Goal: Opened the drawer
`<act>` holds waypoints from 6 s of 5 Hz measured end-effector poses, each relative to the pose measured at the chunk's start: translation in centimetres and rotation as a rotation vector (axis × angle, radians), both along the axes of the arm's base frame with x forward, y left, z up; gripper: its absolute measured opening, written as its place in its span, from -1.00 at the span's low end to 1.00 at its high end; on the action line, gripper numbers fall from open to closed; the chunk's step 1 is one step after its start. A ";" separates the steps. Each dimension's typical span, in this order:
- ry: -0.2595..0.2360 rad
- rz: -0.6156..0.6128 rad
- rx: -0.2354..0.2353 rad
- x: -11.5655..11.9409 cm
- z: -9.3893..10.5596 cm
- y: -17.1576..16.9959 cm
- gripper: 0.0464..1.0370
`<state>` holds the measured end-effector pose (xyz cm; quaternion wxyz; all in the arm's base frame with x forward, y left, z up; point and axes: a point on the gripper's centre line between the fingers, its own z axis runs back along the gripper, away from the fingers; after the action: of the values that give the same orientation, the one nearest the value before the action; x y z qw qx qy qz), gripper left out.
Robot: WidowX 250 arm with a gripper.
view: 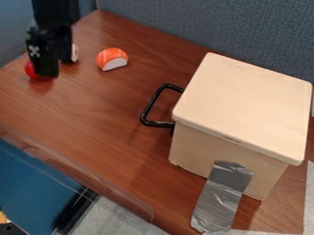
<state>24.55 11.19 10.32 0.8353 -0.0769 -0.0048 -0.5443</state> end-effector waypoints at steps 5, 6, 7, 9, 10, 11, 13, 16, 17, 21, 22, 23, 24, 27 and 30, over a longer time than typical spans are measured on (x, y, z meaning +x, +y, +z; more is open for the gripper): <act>-0.222 0.770 -0.076 1.8 -1.7 -11.9 0.93; -0.275 0.839 -0.094 3.4 -1.1 -11.4 0.93; -0.313 0.893 -0.109 5.3 -0.6 -9.8 0.93; -0.313 0.922 -0.135 6.5 -1.1 -9.3 0.93; -0.304 0.946 -0.138 6.8 -1.8 -9.4 0.93; -0.307 0.947 -0.127 7.3 -2.7 -10.0 0.93; -0.314 0.972 -0.116 7.9 -4.0 -10.6 0.93; -0.288 1.023 -0.082 9.7 -6.8 -10.5 0.82; -0.297 1.025 -0.079 9.9 -7.0 -10.4 0.24; -0.275 1.110 -0.089 8.9 -6.9 -5.7 -0.70; -0.269 1.149 -0.081 8.3 -7.0 -3.6 -0.73; -0.266 1.166 -0.079 8.0 -6.8 -2.2 -0.73; -0.259 1.189 -0.081 7.8 -6.4 -0.9 -0.78; -0.265 1.177 -0.067 8.1 -4.9 1.5 -0.20; -0.292 1.020 -0.149 6.2 2.6 1.2 0.93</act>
<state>30.77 12.39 12.94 0.9767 -0.0473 -0.1962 -0.0725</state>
